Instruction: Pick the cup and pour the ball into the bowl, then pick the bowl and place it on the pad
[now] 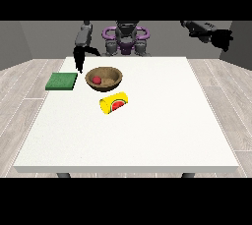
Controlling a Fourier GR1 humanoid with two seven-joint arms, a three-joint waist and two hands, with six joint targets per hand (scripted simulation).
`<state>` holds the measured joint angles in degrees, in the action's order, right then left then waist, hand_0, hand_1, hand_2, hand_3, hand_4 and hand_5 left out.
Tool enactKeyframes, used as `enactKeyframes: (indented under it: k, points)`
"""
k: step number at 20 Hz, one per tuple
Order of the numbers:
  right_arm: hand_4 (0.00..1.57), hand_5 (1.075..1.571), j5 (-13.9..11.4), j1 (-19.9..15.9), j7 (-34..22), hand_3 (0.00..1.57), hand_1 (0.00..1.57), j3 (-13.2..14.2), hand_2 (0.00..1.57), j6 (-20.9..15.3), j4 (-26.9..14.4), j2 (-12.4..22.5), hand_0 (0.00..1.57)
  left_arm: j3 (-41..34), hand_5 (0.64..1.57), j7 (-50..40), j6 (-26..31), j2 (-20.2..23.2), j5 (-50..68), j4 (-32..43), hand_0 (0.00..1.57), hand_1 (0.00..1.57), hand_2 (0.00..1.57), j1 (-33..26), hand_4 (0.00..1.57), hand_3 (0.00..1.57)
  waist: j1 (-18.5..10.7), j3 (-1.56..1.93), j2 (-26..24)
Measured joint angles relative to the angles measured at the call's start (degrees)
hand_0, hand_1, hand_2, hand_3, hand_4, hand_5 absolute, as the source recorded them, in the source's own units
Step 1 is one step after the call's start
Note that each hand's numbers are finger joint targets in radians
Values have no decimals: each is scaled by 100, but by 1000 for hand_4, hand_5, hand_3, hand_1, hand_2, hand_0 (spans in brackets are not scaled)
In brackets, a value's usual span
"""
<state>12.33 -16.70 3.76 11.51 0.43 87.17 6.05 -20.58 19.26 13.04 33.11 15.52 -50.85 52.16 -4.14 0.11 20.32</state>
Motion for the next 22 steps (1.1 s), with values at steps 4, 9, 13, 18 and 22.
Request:
enactKeyframes:
  k: [4,9,13,18,22]
  points:
    - [297,1571,149,-141,450,0,0,194,0,332,-881,109,0,-40,1543,-330,18,297,41,-129,0,0,0,173,0,0,91,-1,-6]
    - [322,1569,144,-482,942,0,0,347,0,457,-1973,146,0,-81,1539,-787,84,584,183,-315,0,0,0,476,0,0,26,-1,15]
    - [404,1570,236,-849,986,0,0,459,0,489,-2645,178,0,-125,1540,-1068,119,757,290,-356,0,0,0,643,0,0,71,-3,-32]
    - [380,1571,310,-1228,1279,0,0,658,0,590,-3488,327,0,-127,1534,-1395,132,865,437,-579,0,0,0,809,0,0,-5,-12,11]
    - [311,1568,351,-1352,1624,0,0,766,0,639,-3783,384,0,-160,1529,-1560,136,986,529,-723,0,0,0,917,0,0,-48,-68,66]
